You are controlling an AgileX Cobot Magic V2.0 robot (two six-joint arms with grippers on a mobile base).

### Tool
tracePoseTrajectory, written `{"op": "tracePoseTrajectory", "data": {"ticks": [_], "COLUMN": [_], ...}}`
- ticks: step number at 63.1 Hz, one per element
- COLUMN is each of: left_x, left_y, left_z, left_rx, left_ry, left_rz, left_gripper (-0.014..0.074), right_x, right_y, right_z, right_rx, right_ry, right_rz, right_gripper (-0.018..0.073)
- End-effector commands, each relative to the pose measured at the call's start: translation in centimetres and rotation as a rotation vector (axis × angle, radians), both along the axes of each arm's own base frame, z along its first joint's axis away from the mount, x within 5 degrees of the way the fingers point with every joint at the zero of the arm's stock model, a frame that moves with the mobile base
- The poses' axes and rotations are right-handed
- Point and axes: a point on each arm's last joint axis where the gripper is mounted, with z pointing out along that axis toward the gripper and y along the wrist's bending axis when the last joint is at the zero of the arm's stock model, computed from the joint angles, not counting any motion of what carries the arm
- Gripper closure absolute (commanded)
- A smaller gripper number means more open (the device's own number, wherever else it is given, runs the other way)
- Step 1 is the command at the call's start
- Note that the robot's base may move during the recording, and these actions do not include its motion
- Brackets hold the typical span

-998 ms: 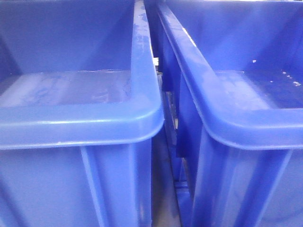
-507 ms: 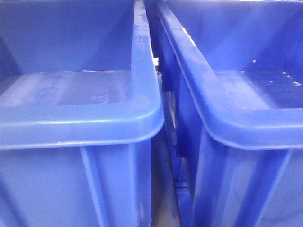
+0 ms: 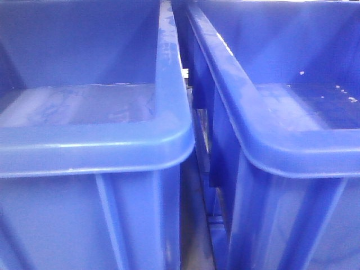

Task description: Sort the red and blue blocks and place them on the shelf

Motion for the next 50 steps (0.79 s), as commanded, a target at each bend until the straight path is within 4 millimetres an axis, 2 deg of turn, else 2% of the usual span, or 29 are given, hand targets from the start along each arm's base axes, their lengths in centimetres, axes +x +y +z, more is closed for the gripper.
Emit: {"op": "tracePoseTrajectory", "data": {"ticks": [1,50], "left_x": [0.08,0.01], "left_y": [-0.03,0.03], "left_z": [-1.61,-0.93], "left_rx": [0.028,0.023], "left_ry": [0.063,-0.013], "left_rz": [0.0,0.007], "left_gripper": [0.0512,0.0512], "right_x": [0.16,0.16], "right_y": [0.01,0.01], "right_z": [1.41,1.41], "right_rx": [-0.015,-0.015], "right_ry": [-0.085,-0.085], "right_rz": [0.002,0.002], "right_gripper": [0.0507,0.0507]}}
